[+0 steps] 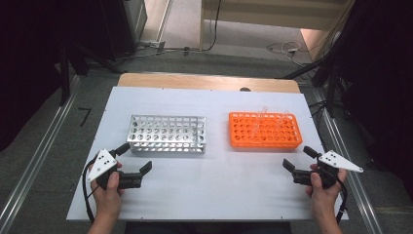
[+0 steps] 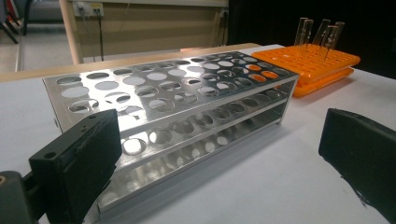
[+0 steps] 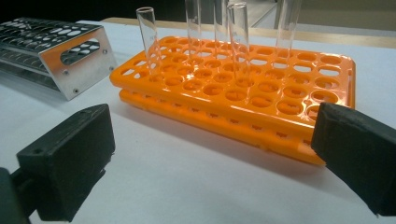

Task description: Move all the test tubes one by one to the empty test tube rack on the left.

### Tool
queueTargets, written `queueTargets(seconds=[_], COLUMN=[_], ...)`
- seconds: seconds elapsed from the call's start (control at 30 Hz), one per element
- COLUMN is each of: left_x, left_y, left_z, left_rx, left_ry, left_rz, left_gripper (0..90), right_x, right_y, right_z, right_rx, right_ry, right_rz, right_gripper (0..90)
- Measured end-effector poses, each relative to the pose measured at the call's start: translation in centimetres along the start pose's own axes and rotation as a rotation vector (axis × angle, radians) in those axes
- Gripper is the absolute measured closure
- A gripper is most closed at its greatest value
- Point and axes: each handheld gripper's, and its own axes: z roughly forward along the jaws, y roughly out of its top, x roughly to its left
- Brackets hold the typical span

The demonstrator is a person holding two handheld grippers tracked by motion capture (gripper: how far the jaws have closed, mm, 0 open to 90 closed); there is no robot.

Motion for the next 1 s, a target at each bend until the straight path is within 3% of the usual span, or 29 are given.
queueTargets(seconds=[0.13, 0.37, 0.47, 0.67, 0.77, 1.0], left_x=[0.2, 0.0, -0.2, -0.2, -0.3, -0.2], left_y=[-0.1, -0.2, -0.2, 0.0, 0.0, 0.0], left_z=[0.1, 0.3, 0.5, 0.4, 0.3, 0.3], left_rx=[-0.004, 0.005, 0.013, -0.004, -0.007, -0.009], left_ry=[-0.016, -0.030, -0.041, -0.049, -0.047, -0.044], left_rz=[-0.021, -0.020, -0.014, -0.029, -0.031, -0.038], left_gripper=[0.0, 0.0, 0.0, 0.0, 0.0, 0.0], right_x=[0.2, 0.7, 1.1, 2.5, 2.9, 4.0], right_y=[0.2, 1.1, 1.6, 2.9, 3.6, 4.2], right_z=[-0.1, 0.1, 0.6, 2.0, 2.8, 5.9], right_rx=[-0.004, -0.006, -0.003, -0.001, -0.007, 0.026], right_ry=[0.004, 0.019, 0.054, 0.087, 0.104, 0.114], right_rz=[-0.001, -0.002, 0.009, -0.011, -0.002, -0.010], right_gripper=[0.0, 0.0, 0.0, 1.9, 5.0, 30.1])
